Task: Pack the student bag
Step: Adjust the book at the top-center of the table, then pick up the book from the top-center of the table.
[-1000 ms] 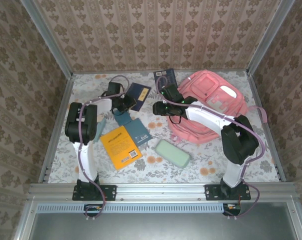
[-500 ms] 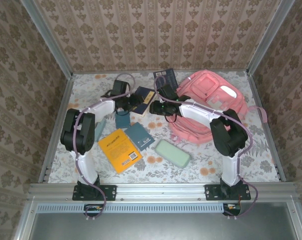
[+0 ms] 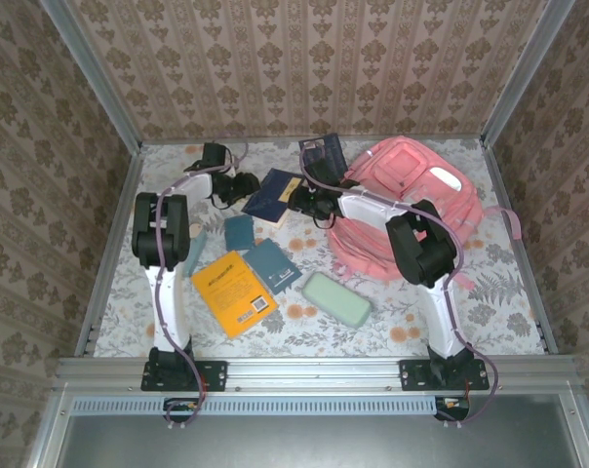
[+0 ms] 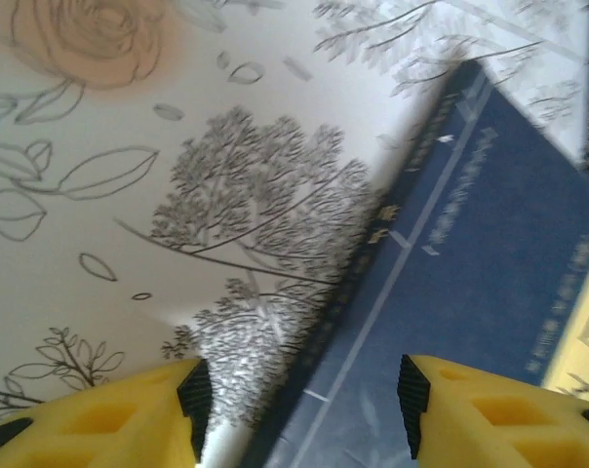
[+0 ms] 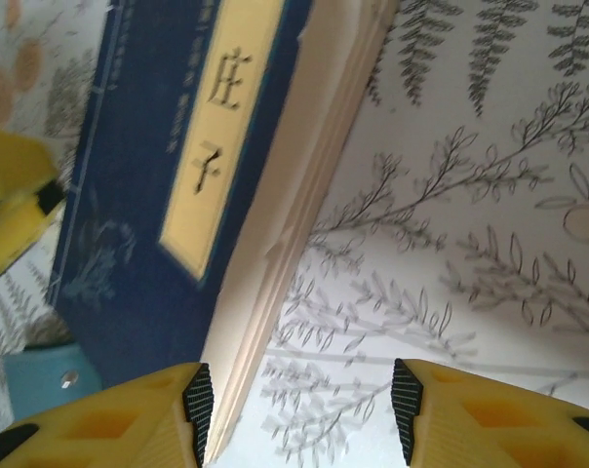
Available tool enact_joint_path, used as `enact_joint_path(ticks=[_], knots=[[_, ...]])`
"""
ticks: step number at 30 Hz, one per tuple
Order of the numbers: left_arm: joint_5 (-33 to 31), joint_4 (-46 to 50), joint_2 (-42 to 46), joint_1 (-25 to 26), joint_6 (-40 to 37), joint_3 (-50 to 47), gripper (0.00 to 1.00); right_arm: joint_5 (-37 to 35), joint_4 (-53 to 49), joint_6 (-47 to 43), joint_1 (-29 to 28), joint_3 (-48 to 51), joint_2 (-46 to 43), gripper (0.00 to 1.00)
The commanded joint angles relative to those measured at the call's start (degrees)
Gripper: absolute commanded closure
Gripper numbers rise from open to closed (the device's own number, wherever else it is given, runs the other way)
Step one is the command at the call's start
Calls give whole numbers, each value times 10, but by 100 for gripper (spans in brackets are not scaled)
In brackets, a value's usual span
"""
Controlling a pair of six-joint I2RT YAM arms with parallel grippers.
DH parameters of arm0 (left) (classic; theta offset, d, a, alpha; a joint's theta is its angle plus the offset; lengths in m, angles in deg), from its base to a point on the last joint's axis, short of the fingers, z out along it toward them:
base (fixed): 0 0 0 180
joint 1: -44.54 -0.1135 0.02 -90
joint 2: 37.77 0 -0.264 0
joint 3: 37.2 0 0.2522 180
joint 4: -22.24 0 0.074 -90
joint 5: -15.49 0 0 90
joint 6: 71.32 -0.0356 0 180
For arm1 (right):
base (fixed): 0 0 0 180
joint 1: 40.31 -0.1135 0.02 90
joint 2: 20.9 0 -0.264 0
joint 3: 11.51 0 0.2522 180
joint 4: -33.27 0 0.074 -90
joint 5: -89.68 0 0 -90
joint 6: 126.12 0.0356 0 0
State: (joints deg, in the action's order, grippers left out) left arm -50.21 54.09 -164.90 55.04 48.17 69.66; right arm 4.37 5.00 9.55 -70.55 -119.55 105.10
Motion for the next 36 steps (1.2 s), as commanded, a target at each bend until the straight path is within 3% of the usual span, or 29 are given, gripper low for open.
enact_joint_path(ticks=[1, 12, 26, 31, 36], knots=[[37, 14, 16, 12, -3, -29, 43, 1, 1, 17, 4, -41, 29, 45], [78, -57, 117, 46, 68, -174, 44, 27, -8, 15, 17, -70, 67, 48], [14, 4, 104, 49, 37, -161, 44, 47, -43, -8, 17, -83, 99, 53], [47, -24, 89, 50, 59, -163, 44, 97, -13, 2, 17, -68, 102, 74], [131, -132, 76, 45, 124, -182, 45, 131, 7, 11, 17, -64, 103, 80]])
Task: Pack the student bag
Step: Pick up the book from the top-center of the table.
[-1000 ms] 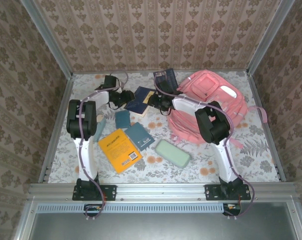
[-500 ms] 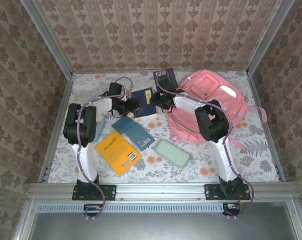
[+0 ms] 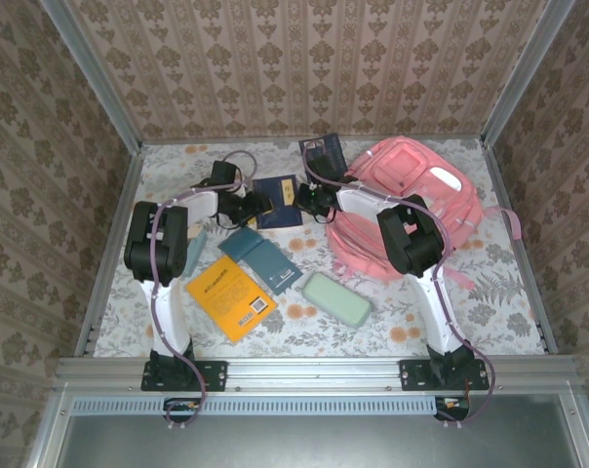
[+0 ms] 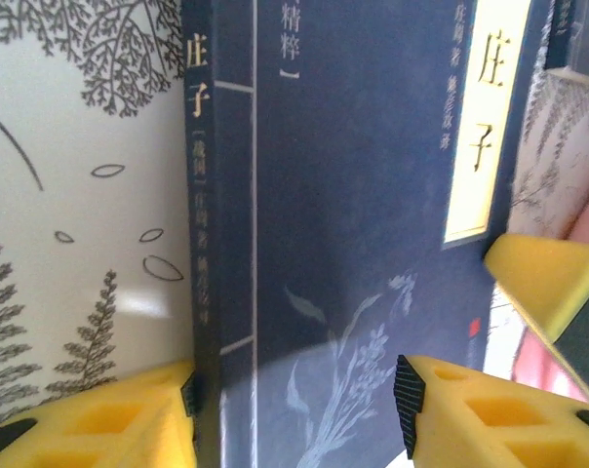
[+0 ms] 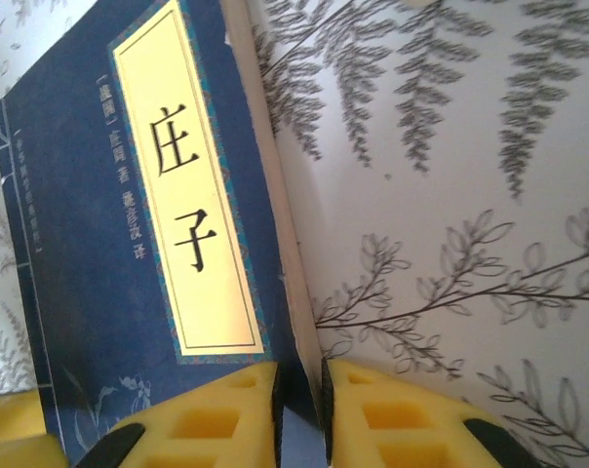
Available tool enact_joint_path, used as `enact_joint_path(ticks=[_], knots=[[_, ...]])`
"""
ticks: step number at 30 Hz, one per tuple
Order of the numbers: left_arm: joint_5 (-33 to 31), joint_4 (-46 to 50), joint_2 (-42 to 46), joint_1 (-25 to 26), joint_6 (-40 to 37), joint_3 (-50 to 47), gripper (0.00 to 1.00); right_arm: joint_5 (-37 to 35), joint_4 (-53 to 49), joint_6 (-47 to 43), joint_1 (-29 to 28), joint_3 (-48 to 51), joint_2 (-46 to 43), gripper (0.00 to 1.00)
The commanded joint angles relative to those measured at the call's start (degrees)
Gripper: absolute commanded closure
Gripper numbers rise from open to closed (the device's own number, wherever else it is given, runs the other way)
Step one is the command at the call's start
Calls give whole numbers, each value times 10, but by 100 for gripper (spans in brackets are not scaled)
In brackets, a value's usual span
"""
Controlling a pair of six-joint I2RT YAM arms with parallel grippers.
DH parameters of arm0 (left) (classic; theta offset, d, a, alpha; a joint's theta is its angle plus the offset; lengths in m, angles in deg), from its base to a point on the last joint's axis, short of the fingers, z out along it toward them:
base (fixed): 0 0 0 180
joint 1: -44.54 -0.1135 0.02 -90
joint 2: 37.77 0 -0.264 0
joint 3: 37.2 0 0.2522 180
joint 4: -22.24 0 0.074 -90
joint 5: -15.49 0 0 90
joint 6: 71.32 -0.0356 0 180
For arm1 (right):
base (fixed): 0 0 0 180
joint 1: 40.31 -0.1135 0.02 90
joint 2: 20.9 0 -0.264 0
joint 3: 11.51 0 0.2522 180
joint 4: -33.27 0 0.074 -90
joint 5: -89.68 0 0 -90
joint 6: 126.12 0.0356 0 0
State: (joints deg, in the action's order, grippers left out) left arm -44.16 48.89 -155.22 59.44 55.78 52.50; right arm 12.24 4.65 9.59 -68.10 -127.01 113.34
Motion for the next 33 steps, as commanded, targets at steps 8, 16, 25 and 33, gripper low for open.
enact_joint_path(ticks=[8, 16, 25, 33], knots=[[163, -272, -6, -13, 139, -62, 61, 65, 17, 9, -8, 15, 18, 81], [143, -215, 20, -20, 101, -50, 100, 36, -31, -59, -2, 7, -53, 64], [133, -204, 81, -18, 97, -59, 100, -120, -154, -257, 7, 90, -222, 50], [127, -203, 134, -5, 104, -76, 100, -260, -212, -407, 8, 219, -314, 43]])
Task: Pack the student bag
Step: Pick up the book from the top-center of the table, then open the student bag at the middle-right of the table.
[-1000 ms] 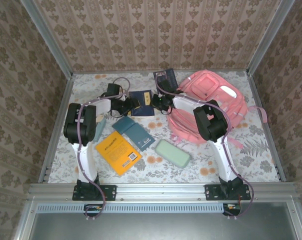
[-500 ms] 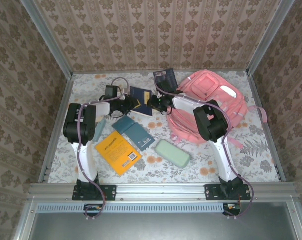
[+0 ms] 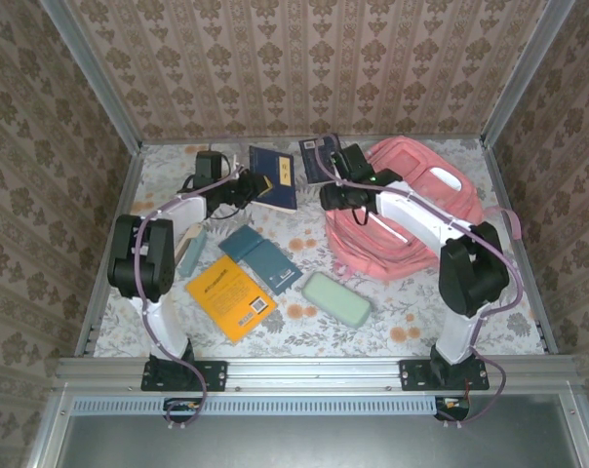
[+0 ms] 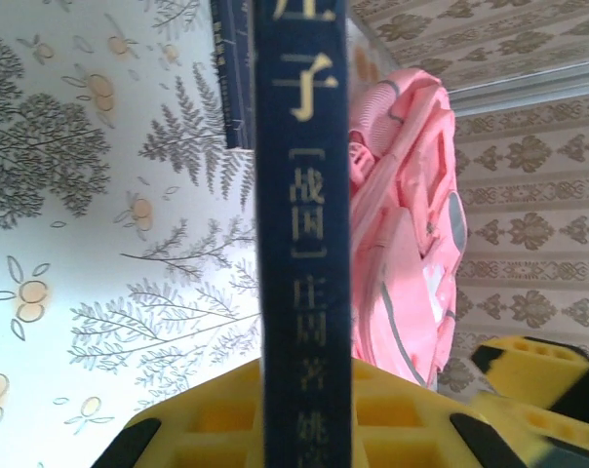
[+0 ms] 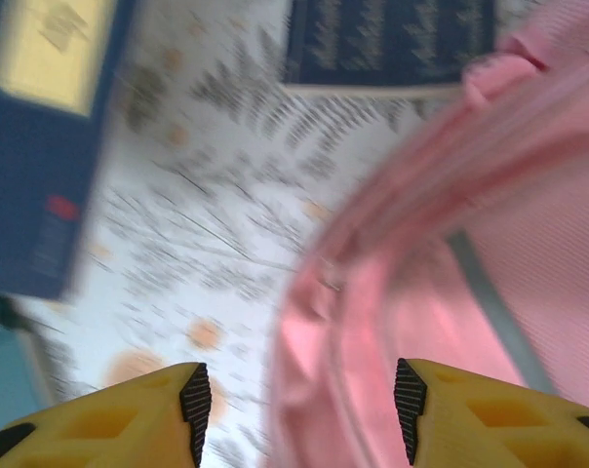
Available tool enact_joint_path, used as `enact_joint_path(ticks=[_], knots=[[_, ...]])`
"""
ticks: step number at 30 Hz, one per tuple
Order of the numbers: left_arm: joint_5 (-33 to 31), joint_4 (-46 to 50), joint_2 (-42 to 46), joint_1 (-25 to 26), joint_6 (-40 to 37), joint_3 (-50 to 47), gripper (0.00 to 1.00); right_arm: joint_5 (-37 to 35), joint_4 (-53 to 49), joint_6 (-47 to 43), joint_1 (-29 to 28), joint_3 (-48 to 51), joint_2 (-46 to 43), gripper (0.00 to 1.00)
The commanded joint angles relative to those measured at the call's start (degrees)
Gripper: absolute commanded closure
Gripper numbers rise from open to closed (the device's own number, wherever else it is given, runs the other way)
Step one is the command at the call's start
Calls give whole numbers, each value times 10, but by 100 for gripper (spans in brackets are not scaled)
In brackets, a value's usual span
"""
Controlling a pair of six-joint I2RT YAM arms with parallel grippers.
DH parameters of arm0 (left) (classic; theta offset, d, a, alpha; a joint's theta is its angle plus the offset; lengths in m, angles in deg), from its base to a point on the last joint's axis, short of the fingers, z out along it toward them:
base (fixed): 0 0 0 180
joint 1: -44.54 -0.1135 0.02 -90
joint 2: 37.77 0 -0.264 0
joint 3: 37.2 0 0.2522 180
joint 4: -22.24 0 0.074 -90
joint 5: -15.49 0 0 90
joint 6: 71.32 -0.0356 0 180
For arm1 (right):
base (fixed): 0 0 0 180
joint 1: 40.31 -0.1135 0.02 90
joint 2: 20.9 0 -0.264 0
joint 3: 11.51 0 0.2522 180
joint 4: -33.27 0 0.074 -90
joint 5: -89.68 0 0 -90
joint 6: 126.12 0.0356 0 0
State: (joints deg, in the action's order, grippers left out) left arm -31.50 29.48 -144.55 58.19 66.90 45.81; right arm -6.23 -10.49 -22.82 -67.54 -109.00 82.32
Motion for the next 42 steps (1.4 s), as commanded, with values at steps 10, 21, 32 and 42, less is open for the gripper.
enact_joint_path(ticks=[10, 21, 32, 42], knots=[[-18, 5, 81, 23, -12, -46, 100, -155, -79, -169, -9, 99, 1, 37], [-27, 18, 122, 35, -32, -77, 100, -179, -68, -170, -6, 111, 66, 70], [-34, 28, 147, 35, -48, -84, 100, -11, -113, -96, -8, 3, -9, 100], [-50, -11, 161, 43, -5, -90, 100, 106, -158, -26, 6, -173, 10, 100]])
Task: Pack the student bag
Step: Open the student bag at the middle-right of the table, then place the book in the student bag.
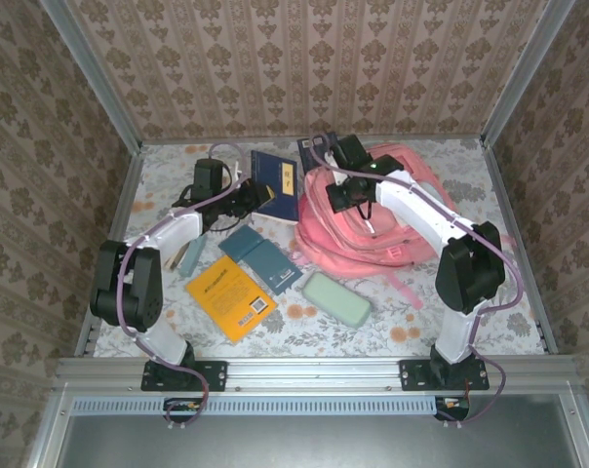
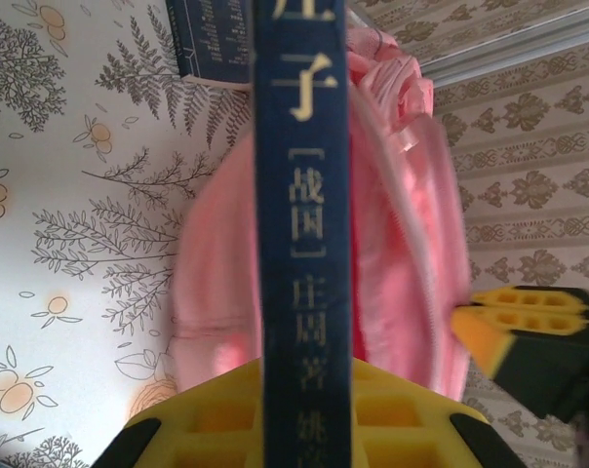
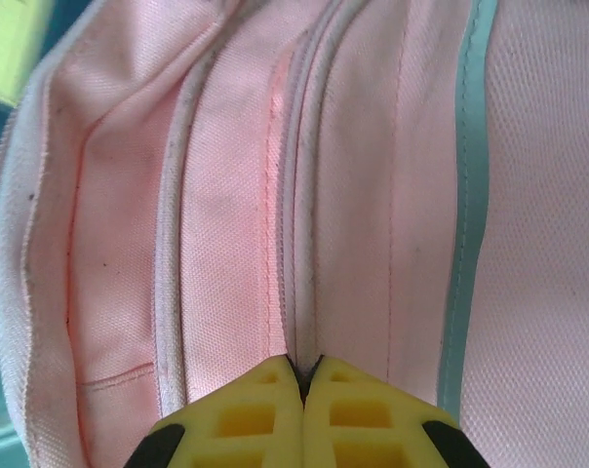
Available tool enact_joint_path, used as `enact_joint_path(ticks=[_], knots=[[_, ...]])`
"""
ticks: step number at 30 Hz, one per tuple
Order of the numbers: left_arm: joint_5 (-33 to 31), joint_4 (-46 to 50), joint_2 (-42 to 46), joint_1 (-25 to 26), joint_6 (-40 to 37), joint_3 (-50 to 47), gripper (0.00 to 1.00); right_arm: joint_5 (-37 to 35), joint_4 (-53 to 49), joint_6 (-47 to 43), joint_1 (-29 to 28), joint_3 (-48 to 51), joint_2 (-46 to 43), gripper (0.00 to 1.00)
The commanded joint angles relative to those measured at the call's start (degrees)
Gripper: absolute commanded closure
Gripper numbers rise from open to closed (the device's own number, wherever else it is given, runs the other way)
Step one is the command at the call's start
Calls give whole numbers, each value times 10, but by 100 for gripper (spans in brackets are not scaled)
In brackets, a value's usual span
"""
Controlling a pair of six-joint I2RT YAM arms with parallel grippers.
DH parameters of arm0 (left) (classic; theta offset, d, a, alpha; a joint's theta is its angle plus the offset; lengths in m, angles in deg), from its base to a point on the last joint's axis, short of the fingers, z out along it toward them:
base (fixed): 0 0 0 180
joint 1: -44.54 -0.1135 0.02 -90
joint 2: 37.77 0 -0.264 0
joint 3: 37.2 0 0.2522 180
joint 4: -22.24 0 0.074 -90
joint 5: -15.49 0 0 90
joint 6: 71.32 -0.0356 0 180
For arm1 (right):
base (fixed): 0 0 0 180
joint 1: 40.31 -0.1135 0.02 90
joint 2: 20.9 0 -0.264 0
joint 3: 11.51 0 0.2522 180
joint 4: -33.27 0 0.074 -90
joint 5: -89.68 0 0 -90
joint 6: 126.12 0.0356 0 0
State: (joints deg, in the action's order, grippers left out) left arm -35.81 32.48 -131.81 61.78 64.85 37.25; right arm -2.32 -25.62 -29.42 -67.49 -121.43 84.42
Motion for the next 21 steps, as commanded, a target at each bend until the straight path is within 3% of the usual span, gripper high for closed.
enact_joint_path(ticks=[1, 8, 16, 21], knots=[[-15, -48, 39, 12, 24, -10, 100, 81, -5, 55, 13, -63, -9, 100], [-98, -114, 34, 62, 82, -50, 100, 217, 55, 170, 80, -89, -18, 100], [-171, -261, -74, 162, 196, -14, 100, 291, 124, 246, 109, -60, -27, 100], [-201, -304, -144, 215, 224, 50, 100, 344, 185, 305, 131, -37, -30, 100]])
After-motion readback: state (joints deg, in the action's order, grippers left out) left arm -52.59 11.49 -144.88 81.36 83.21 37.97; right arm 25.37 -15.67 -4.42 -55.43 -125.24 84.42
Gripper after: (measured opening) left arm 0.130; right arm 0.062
